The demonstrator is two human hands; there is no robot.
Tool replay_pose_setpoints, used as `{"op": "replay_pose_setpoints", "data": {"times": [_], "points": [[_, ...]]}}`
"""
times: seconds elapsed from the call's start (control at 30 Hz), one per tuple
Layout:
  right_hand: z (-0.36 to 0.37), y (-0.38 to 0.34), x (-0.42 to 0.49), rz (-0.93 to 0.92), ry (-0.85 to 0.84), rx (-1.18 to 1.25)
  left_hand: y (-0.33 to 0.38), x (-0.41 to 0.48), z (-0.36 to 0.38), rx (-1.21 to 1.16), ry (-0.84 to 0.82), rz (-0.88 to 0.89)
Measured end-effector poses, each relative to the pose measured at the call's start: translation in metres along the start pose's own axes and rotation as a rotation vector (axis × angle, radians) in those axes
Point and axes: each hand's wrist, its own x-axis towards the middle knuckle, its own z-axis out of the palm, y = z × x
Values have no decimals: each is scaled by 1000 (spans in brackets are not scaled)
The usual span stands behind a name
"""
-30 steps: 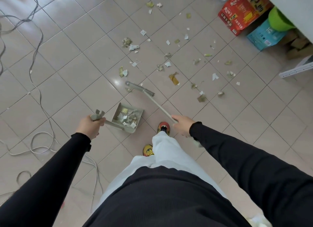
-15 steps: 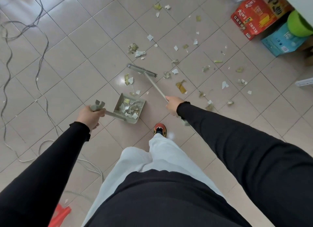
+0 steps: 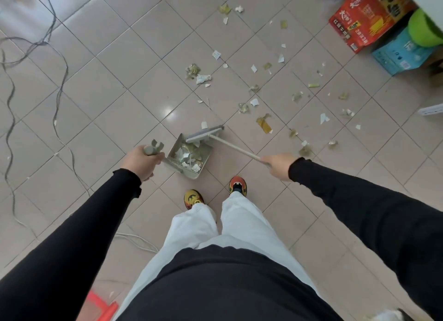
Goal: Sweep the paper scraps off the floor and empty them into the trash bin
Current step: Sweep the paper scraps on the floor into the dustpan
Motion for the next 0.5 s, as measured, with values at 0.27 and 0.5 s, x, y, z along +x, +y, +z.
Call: {"op": "replay_pose_setpoints", "data": {"times": [0.27,0.5], "points": [[43,-12,-11,178,51,596,6,11,-22,136,-58,65],[56,-104,22,104,-34,623,12,19,-26,238,-106,103]]}}
